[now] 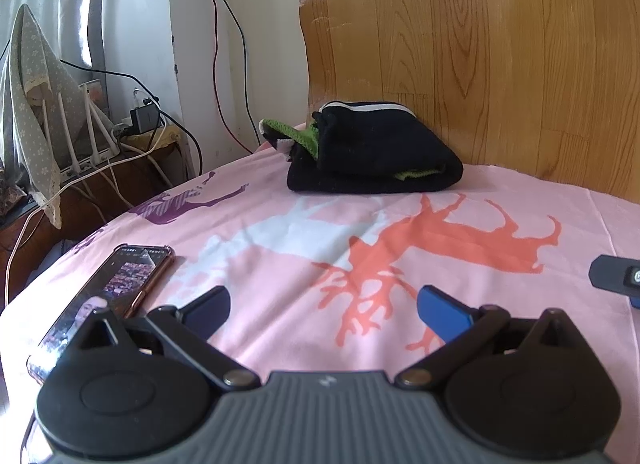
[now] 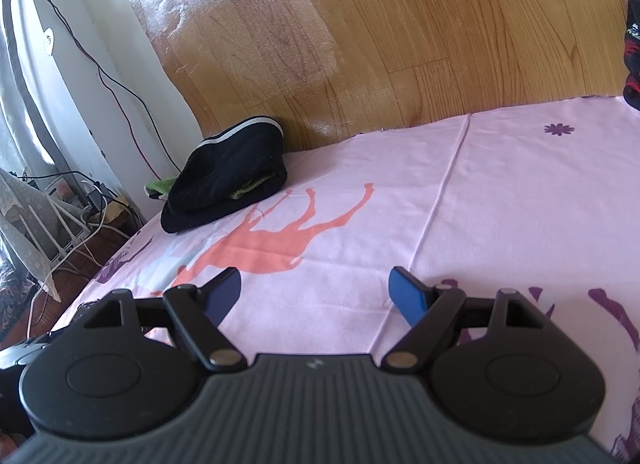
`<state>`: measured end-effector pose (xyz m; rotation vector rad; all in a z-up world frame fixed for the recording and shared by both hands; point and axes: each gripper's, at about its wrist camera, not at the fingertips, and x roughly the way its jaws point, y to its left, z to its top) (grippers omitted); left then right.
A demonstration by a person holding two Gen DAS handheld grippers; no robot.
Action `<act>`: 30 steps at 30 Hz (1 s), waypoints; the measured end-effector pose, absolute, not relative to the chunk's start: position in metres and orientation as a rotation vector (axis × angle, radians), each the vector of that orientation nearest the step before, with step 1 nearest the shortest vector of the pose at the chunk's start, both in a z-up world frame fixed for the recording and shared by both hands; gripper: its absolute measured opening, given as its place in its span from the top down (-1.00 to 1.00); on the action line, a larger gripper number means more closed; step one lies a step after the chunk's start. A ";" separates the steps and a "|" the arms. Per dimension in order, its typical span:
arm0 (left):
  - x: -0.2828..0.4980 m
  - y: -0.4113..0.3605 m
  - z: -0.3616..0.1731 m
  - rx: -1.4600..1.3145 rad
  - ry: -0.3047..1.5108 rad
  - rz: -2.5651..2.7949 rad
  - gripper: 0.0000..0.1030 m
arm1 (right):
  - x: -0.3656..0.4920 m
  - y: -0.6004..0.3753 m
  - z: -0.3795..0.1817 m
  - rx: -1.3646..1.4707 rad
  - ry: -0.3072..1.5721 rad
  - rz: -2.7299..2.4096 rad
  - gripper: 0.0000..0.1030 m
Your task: Fold small clothes
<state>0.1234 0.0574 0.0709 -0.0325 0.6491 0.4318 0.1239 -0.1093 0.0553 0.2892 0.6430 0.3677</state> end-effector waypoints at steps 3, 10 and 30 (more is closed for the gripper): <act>0.125 0.058 0.071 -0.036 0.659 0.429 -1.00 | 0.124 -0.110 0.055 0.295 0.644 0.367 -0.61; 0.129 0.063 0.070 -0.073 0.738 0.439 -1.00 | 0.125 -0.112 0.055 0.313 0.647 0.368 -0.61; 0.135 0.047 0.101 -0.088 0.801 0.431 -1.00 | 0.129 -0.125 0.054 0.401 0.684 0.378 -0.62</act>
